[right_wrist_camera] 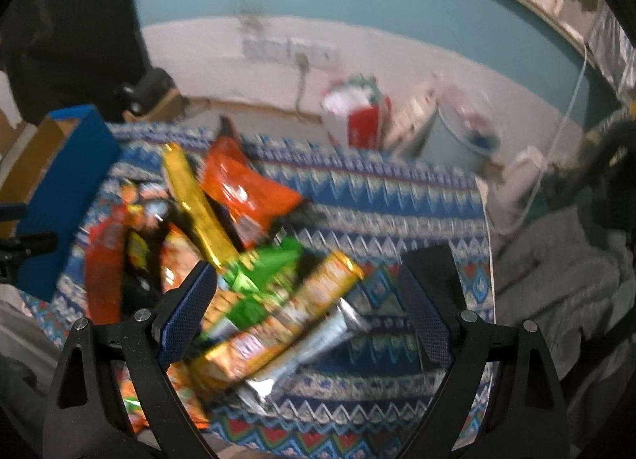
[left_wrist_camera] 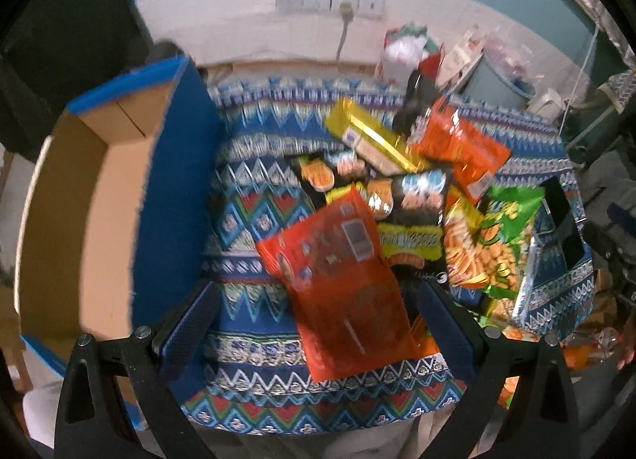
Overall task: Organize snacks
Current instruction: 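Lower left tool onto orange bag while right tool reaches silver foil bar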
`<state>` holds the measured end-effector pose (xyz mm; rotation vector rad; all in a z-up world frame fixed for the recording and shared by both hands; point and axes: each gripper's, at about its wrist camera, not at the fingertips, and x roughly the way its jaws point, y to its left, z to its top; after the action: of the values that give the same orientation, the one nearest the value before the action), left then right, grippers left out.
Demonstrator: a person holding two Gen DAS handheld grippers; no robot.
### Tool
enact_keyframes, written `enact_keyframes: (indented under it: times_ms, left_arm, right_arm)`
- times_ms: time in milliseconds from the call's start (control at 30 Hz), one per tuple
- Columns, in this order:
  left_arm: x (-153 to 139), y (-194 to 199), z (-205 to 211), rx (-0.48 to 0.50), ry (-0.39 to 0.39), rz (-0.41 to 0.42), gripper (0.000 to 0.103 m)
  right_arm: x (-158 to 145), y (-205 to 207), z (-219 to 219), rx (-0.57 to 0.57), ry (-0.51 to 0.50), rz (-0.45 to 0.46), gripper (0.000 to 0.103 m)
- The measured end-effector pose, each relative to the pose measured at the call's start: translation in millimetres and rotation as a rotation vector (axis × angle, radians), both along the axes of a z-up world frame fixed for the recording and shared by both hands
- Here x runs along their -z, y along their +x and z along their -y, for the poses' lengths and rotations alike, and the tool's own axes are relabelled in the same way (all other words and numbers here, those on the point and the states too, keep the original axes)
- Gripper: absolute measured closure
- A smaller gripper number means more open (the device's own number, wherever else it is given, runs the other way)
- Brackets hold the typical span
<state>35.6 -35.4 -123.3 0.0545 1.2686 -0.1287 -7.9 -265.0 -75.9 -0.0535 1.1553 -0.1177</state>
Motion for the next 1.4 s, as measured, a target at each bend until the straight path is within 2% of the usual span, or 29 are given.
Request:
enact_keyframes:
  times_ms: [100, 367, 667, 900, 1033, 1167, 1233, 1400]
  left_arm:
    - [17, 3, 6, -0.007, 0.0, -0.045, 0.002]
    - [34, 10, 15, -0.026, -0.01, -0.097, 0.002]
    - [66, 21, 14, -0.051, 0.02, -0.159, 0.002]
    - [92, 27, 12, -0.058, 0.006, -0.218, 0.002]
    - [101, 32, 15, -0.029, 0.02, -0.215, 0.002]
    - [108, 29, 27, 0.017, 0.049, -0.187, 0.004]
    - [108, 28, 31, 0.03, 0.061, -0.178, 0.007]
    - [112, 27, 41, 0.049, 0.064, -0.163, 0.017]
  right_arm:
    - [19, -1, 12, 0.04, 0.005, -0.061, 0.013]
    - [65, -4, 28, 0.106, -0.002, -0.195, 0.013]
    - [93, -5, 32, 0.116, -0.003, -0.279, 0.013]
    - [120, -2, 32, 0.121, 0.001, -0.348, 0.013]
    - [129, 0, 32, 0.119, -0.026, -0.361, 0.013]
    - [143, 0, 40, 0.127, -0.102, -0.4, 0.014]
    - [150, 0, 41, 0.124, -0.082, -0.415, 0.021]
    - [153, 1, 45, 0.157, -0.062, -0.417, 0.022]
